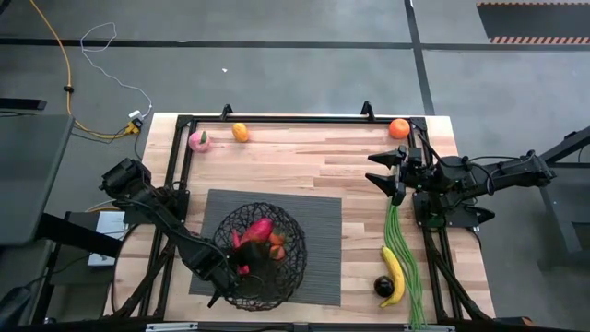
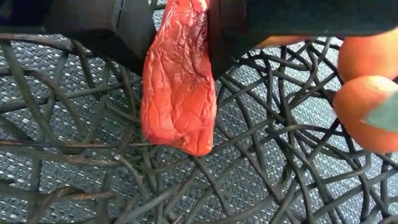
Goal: Build produce basket
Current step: Put the orange carrot into the black wire basket, then put the green string beans into the black wire basket
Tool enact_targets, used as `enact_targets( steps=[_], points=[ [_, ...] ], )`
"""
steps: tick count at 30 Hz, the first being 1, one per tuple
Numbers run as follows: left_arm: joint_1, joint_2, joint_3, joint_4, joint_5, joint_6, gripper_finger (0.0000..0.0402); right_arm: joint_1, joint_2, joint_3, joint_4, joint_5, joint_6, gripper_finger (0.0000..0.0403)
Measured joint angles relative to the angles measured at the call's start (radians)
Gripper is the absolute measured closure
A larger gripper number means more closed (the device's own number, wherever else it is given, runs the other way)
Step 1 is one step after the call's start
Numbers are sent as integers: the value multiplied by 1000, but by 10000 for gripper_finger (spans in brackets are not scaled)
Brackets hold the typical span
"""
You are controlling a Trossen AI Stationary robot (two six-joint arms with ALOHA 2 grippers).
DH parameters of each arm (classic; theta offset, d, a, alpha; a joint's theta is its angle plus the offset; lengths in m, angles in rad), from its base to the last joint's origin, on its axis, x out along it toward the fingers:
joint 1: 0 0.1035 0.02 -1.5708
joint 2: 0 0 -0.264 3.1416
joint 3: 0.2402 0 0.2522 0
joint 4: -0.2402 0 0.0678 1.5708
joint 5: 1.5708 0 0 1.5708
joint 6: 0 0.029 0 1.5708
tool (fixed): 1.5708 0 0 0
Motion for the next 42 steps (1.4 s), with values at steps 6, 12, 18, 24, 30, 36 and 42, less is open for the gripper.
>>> enact_targets(
  steps=[6,12,18,24,30,36,42],
  points=[
    [0,0,0,0,0,0,303,0,0,0,0,10,0,90],
    [0,0,3,-8,1,0,303,0,0,0,-1,27,-4,90],
    [8,-5,41,-51,55,-14,303,0,0,0,-1,27,-4,90],
    [20,-29,41,-57,107,-44,302,0,0,0,-9,27,-6,90],
    [38,-32,41,-53,109,-46,290,0,0,0,-17,27,1,90],
    [60,-32,41,-53,164,-54,265,0,0,0,-17,27,3,90],
    [73,-32,41,-53,175,-61,234,0,0,0,-17,26,3,90]
  ],
)
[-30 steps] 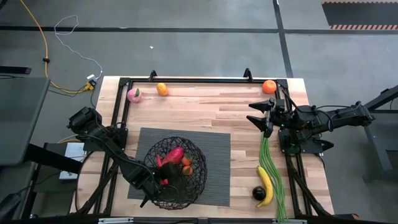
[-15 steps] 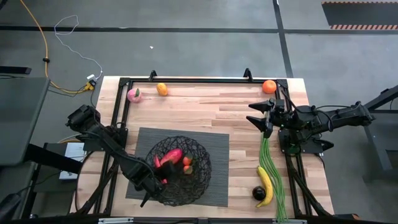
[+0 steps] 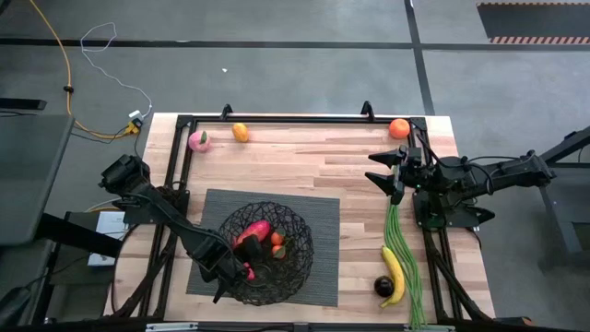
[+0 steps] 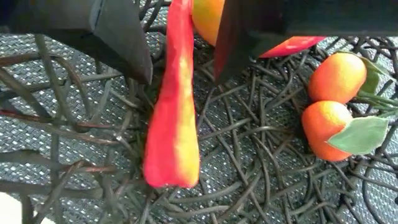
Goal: Build produce basket
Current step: Put the green string beans into the black wire basket
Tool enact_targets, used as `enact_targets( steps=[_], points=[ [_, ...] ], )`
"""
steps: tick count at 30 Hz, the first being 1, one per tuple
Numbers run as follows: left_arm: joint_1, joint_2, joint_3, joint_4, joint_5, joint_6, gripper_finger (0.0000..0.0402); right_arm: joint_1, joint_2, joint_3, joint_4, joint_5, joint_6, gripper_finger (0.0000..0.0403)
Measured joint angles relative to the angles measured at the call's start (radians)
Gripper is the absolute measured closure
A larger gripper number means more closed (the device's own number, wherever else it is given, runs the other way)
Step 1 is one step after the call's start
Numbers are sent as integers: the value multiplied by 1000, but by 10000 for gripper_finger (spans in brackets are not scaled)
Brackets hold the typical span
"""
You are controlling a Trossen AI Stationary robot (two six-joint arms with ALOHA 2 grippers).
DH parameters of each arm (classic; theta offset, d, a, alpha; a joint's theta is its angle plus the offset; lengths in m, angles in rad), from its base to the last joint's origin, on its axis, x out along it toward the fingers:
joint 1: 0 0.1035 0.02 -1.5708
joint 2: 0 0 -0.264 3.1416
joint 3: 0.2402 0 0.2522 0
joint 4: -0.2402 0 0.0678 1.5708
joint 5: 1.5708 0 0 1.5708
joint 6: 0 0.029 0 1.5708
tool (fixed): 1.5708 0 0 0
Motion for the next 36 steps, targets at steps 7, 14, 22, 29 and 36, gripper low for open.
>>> enact_targets(
  steps=[7,14,22,29,36],
  points=[
    [7,0,8,-21,-86,-1,203,0,0,0,-1,0,-2,90],
    [30,0,131,-173,-55,-13,197,0,0,0,-1,-1,-3,90],
    [152,-74,339,-407,53,-136,197,0,0,0,-1,-10,-3,90],
    [380,-320,387,-257,67,-361,197,0,0,0,-6,-10,31,90],
    [583,-594,251,158,64,-457,197,0,12,1,3,-10,52,90]
  ],
)
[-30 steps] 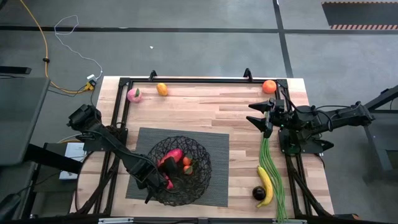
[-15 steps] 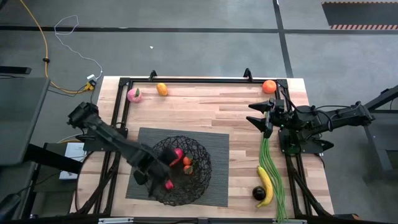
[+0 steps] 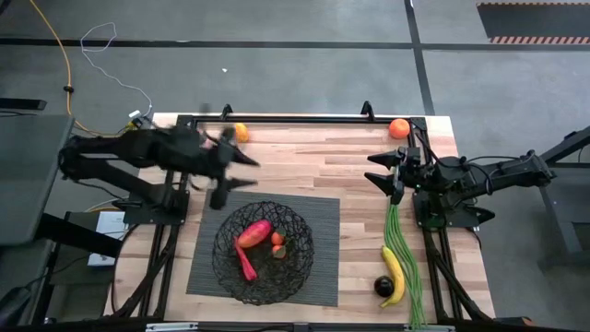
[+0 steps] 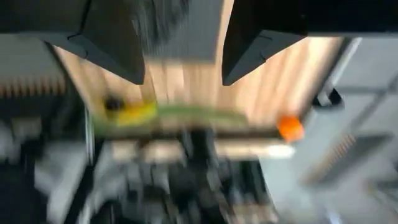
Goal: Build produce basket
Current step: Put the green string beans into the black wire basket
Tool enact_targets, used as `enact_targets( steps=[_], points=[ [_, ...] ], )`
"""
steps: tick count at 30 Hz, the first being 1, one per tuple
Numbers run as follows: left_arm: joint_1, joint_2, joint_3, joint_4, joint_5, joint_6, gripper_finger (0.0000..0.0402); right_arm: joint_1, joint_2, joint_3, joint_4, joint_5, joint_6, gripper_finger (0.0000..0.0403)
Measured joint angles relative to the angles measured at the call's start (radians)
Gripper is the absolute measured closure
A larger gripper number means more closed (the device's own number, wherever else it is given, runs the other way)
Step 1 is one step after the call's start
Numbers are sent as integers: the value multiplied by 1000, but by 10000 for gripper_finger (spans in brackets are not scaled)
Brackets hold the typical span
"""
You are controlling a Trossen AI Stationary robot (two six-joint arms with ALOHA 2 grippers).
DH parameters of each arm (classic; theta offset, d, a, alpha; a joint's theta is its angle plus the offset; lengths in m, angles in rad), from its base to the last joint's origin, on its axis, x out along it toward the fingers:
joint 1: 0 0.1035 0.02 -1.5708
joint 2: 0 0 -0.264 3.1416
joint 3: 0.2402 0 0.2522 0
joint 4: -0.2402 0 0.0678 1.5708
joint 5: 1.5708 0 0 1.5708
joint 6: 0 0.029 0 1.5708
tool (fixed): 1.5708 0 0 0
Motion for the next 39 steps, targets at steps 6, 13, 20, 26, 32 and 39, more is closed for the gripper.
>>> enact_targets(
  steps=[6,13,20,26,32,39],
  points=[
    [53,-226,-327,444,-1,-86,197,0,20,0,-1,0,-3,90],
    [57,-413,-678,692,-36,-274,197,0,39,0,26,0,-35,90],
    [56,-478,-815,820,-42,-319,197,0,52,0,108,-1,-130,90],
    [56,-477,-815,819,-42,-275,197,0,52,0,111,-1,-134,90],
    [56,-477,-815,819,-42,-244,197,0,52,0,112,3,-132,90],
    [56,-477,-816,817,-42,-242,197,0,52,0,112,7,-127,90]
  ],
)
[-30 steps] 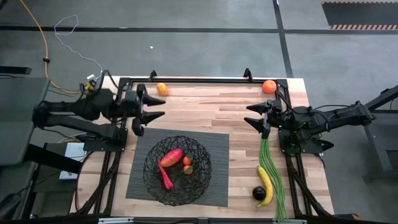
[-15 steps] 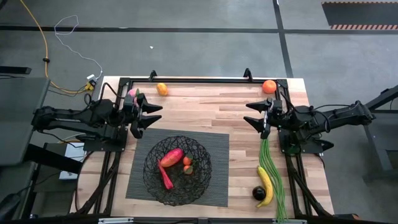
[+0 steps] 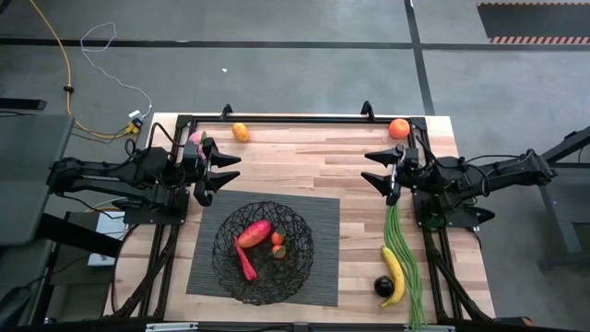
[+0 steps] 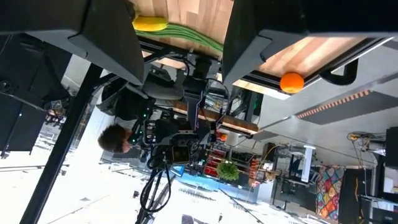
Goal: Build produce basket
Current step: Put the green string beans into the black wire basket
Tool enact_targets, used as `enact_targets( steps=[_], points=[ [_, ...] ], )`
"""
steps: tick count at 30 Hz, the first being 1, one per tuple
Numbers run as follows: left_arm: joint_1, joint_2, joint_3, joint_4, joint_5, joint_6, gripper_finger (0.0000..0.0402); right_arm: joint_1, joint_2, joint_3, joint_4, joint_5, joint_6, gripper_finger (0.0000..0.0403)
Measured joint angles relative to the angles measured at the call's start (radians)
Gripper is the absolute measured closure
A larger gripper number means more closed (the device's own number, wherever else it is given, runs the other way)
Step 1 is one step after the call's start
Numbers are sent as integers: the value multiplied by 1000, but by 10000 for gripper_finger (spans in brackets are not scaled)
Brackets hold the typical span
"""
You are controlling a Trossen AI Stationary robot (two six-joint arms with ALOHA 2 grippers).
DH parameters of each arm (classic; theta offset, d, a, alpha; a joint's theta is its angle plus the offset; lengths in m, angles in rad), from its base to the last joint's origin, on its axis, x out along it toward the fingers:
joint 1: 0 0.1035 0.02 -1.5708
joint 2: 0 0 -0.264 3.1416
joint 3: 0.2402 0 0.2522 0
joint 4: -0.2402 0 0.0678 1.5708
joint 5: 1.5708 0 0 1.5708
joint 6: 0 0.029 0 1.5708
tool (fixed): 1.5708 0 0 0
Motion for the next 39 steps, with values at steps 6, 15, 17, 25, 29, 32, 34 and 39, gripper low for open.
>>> enact_targets(
  steps=[6,15,17,25,29,32,34,39],
  points=[
    [0,0,0,-1,-2,-14,197,0,1,0,-1,47,100,90],
    [0,0,0,-1,-38,-15,197,-31,99,219,-849,244,734,90],
    [0,0,0,-1,-43,-16,197,-73,152,257,-1065,188,914,90],
    [1,0,0,-1,-49,-15,197,-251,321,174,-1302,-41,1094,90],
    [1,0,0,-1,-54,-8,197,-341,386,116,-1292,-45,1096,90],
    [1,0,0,-1,-55,-8,197,-413,439,117,-1262,-42,1088,90],
    [1,0,0,-1,-55,-7,197,-452,472,117,-1258,-42,1086,90],
    [1,0,0,-1,-69,-7,197,-524,573,117,-1193,-50,1086,90]
  ],
)
